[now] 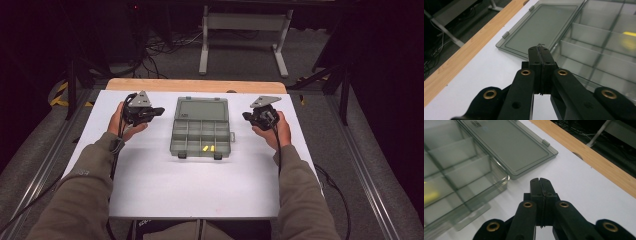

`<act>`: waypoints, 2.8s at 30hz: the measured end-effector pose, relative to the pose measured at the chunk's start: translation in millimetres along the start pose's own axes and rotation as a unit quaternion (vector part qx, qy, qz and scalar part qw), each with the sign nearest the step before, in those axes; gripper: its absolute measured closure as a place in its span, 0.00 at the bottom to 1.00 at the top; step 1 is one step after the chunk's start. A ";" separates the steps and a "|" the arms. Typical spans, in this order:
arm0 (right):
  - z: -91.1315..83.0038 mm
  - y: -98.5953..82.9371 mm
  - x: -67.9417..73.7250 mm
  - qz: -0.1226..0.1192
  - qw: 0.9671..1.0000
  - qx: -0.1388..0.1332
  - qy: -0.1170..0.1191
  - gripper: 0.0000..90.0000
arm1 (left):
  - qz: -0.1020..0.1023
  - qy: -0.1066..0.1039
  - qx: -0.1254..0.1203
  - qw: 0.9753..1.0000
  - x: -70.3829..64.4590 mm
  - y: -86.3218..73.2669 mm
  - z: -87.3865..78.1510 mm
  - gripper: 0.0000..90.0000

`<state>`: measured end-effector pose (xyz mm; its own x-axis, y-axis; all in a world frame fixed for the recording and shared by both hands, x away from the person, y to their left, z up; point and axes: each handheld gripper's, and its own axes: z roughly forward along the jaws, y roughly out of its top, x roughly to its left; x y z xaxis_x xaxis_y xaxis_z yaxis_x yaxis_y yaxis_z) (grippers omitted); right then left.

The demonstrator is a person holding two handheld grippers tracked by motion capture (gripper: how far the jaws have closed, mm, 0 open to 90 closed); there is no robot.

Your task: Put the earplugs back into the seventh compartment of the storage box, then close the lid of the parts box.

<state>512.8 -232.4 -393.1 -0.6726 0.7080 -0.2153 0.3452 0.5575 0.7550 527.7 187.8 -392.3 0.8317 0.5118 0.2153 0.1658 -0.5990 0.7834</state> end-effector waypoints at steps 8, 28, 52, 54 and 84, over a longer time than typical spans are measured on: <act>17.6 7.0 -11.5 0.013 1.000 0.026 0.001 1.00 | -0.010 0.004 0.019 1.000 6.8 5.1 24.3 1.00; 52.4 29.1 -16.5 0.008 0.997 0.072 -0.001 1.00 | -0.028 0.010 0.065 0.997 17.6 2.1 57.0 1.00; 69.5 25.4 -14.7 -0.008 0.995 0.097 0.006 1.00 | -0.025 0.008 0.086 0.996 20.5 -4.0 65.8 1.00; 69.8 25.2 -15.1 -0.007 0.995 0.097 0.005 1.00 | -0.026 0.007 0.086 0.996 20.3 -4.0 66.4 1.00; 99.9 20.0 -4.5 -0.025 0.992 0.121 0.031 1.00 | -0.019 0.006 0.113 0.993 10.0 -15.4 89.5 1.00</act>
<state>588.1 -181.2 -438.9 -0.7293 0.6526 -0.2056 0.4515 0.6847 0.5721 580.9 147.1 -454.4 0.8169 0.5425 0.1957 0.3130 -0.7020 0.6397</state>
